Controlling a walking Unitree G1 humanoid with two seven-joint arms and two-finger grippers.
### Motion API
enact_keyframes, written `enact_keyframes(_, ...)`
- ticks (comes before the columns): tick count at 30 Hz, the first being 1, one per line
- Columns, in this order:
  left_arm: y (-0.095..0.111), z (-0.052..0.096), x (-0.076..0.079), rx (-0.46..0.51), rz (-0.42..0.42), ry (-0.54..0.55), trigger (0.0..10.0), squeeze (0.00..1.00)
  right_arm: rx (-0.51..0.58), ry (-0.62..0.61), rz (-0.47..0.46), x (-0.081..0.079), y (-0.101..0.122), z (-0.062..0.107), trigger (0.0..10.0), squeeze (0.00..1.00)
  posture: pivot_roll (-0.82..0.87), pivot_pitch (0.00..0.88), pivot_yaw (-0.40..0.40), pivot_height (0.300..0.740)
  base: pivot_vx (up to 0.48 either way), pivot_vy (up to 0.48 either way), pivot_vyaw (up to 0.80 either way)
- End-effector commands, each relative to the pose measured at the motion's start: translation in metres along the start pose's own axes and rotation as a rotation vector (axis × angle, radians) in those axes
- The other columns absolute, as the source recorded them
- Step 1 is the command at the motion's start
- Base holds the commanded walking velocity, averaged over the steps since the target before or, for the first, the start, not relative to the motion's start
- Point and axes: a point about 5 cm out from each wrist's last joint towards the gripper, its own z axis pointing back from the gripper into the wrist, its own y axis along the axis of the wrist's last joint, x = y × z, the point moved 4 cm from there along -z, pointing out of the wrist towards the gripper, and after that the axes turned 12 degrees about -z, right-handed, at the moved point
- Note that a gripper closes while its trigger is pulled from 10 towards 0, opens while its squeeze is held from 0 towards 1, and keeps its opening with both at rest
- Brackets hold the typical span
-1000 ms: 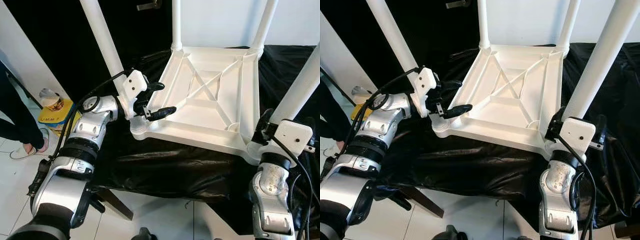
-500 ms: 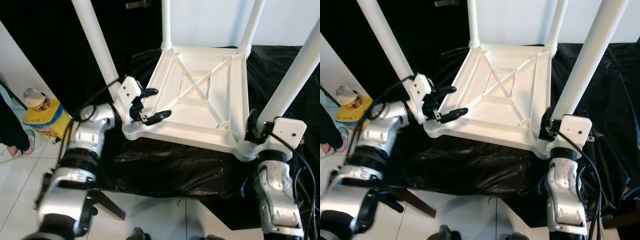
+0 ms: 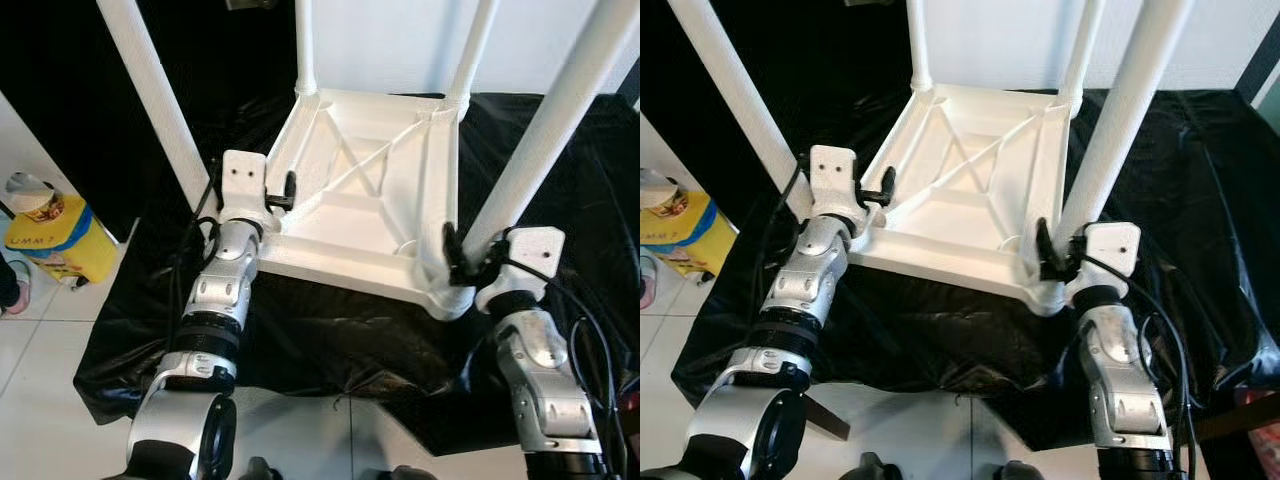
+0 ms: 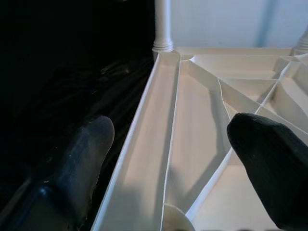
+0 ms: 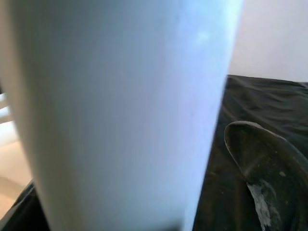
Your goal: Building children table
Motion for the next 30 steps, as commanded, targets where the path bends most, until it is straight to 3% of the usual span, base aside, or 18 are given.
enact_keyframes(1,-0.019,0.008,-0.047,-0.128,0.025,0.333,10.0,0.00,-0.024,-0.002,-0.002,0.016,0.000,0.000,10.0,0.00,-0.09,0.036,-0.022,0.740,0.000,0.000,0.00)
enact_keyframes(11,-0.019,0.018,-0.057,-0.163,0.020,0.533,10.0,0.00,-0.093,0.133,-0.005,0.013,-0.006,-0.001,10.0,0.00,-0.08,0.046,-0.030,0.740,0.000,0.000,0.00)
enact_keyframes(20,-0.018,0.032,-0.068,-0.164,-0.023,0.618,10.0,0.00,-0.169,0.247,-0.002,0.018,-0.016,-0.008,10.0,0.00,-0.08,0.055,-0.028,0.740,0.000,0.000,0.00)
enact_keyframes(30,-0.031,0.059,-0.099,-0.200,-0.019,0.755,10.0,0.00,-0.230,0.363,-0.007,0.004,-0.035,-0.040,10.0,0.00,-0.03,0.051,-0.055,0.740,0.000,0.000,0.00)
